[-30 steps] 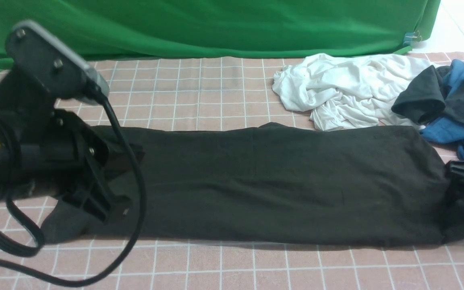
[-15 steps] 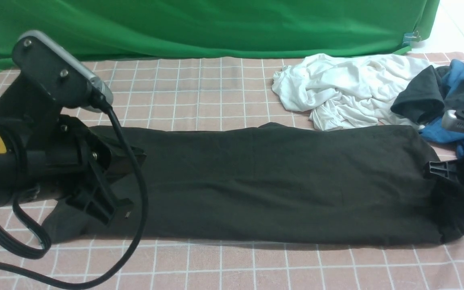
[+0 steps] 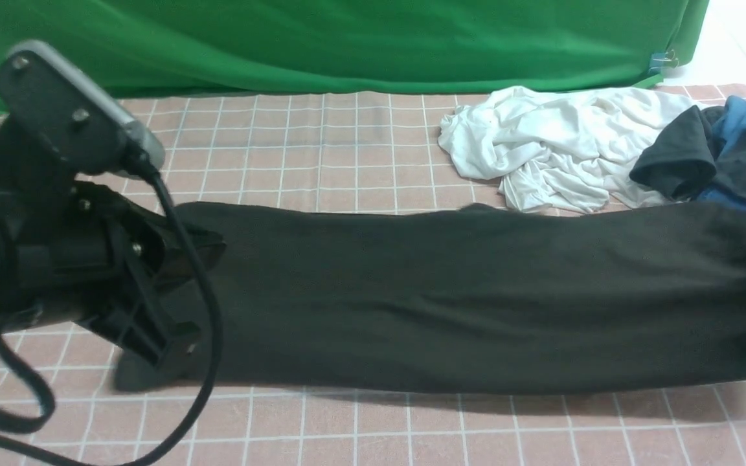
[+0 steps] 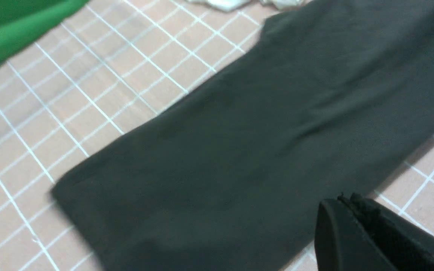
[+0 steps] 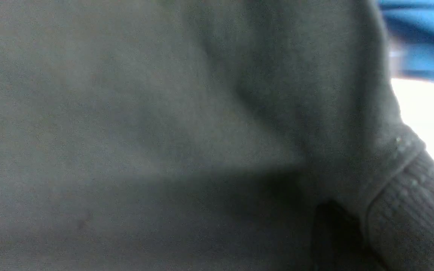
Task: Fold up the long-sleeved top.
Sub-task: Use the right arm to drag the right edge of the fabric to the left and folds it over the left edge
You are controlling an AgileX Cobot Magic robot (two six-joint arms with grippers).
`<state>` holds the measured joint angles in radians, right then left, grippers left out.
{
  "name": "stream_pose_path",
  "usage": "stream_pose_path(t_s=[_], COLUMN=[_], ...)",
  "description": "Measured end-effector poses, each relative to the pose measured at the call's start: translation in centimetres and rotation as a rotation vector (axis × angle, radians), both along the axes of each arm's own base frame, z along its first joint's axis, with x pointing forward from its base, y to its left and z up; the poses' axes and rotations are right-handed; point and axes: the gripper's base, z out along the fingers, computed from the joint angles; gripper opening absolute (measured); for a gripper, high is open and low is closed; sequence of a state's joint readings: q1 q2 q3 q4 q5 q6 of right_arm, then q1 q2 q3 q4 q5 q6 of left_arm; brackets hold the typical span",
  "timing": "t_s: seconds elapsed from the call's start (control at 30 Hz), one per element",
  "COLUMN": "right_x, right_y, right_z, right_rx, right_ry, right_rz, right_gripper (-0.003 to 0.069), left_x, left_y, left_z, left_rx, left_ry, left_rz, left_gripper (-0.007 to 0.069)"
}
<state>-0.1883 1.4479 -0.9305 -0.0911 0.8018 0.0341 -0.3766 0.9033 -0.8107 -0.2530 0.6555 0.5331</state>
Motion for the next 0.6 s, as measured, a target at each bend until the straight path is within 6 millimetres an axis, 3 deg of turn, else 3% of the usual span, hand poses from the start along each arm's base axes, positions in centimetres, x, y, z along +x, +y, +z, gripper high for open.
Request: stream_pose_path(t_s=[0.13, 0.23, 0.4, 0.6], right_x=[-2.7, -3.7, -4.9, -4.5], right_y=[-1.6, -1.5, 0.4, 4.2], right_z=[3.4, 4.8, 7.6, 12.3], right_rx=[-0.054, -0.059, -0.023, 0.085], right_ry=[-0.073, -0.127, -0.231, -0.409], right_rz=[-0.066, -0.077, -0.021, 0.113], right_gripper=[0.0092, 0.0092, 0.0092, 0.0092], left_x=[-0.5, -0.6, -0.5, 0.0], left_y=[0.2, 0.3, 0.7, 2.1], left_z=[0.5, 0.6, 0.5, 0.3], left_rx=[-0.008, -0.009, 0.025, 0.079], left_ry=[-0.025, -0.032, -0.037, -0.033], left_rz=[-0.001, -0.001, 0.035, 0.200], left_gripper=[0.0020, 0.0020, 0.0020, 0.0020])
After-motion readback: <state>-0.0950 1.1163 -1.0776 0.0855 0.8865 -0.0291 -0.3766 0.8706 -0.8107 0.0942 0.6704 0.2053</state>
